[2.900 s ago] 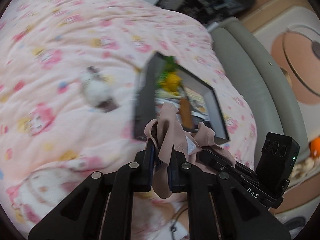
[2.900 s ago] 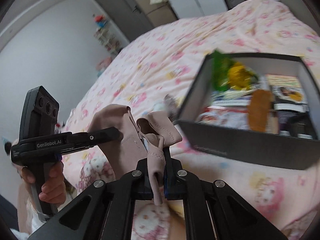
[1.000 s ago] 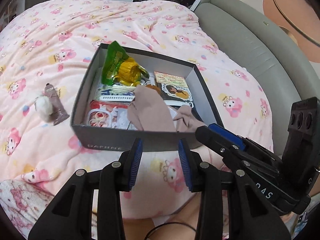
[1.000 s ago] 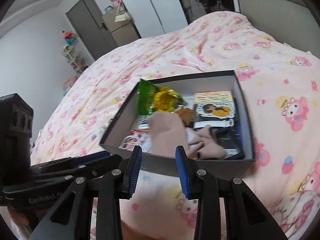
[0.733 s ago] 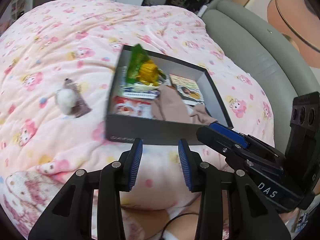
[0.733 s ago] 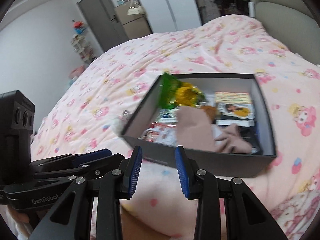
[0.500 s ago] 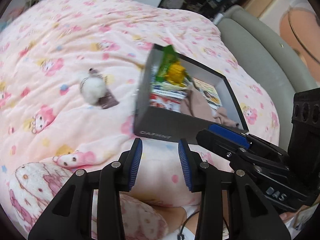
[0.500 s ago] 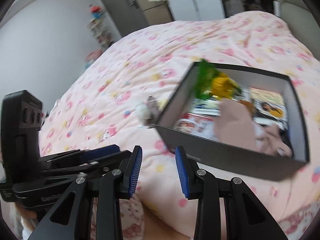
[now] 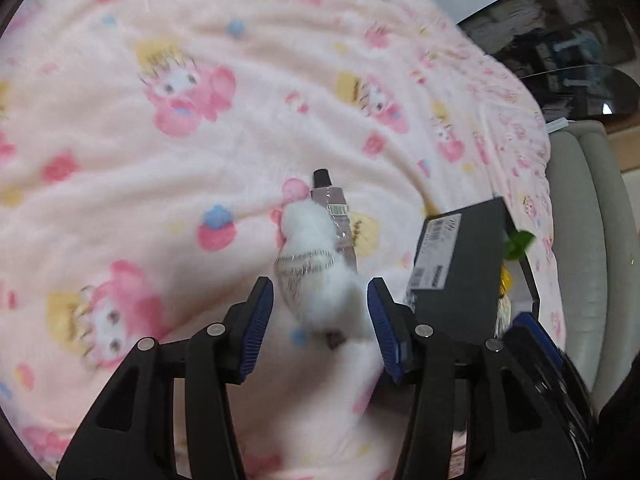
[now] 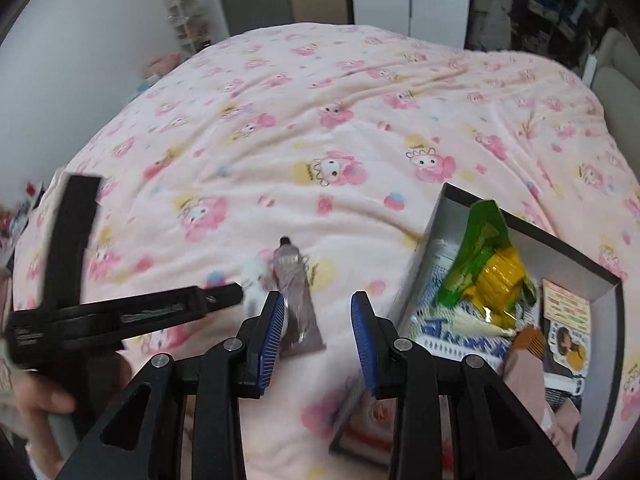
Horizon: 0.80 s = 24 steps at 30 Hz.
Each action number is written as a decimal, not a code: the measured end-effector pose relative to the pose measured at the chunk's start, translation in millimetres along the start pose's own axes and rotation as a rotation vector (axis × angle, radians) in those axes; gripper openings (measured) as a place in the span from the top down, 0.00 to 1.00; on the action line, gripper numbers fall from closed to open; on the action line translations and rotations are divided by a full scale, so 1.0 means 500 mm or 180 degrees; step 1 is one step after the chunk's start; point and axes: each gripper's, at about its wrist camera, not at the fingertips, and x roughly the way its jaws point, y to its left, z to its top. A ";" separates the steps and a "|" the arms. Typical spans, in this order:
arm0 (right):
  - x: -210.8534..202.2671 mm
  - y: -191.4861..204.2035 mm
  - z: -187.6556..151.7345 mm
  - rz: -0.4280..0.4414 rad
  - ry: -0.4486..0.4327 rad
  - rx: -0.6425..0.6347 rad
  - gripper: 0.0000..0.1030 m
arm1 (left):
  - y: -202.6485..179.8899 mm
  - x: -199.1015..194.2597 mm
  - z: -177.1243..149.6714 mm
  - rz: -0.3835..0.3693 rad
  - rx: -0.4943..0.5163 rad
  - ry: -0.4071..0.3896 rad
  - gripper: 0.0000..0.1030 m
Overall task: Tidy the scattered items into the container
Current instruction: 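Move both grippers back toward the white fluffy keychain and mauve tube, then grasp the white fluffy keychain with the left gripper while the right gripper grasps the mauve tube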
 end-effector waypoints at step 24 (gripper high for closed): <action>0.273 0.082 -0.012 -0.0350 0.0914 0.0005 0.57 | 0.107 0.000 0.000 0.0167 -0.0358 -0.0400 0.72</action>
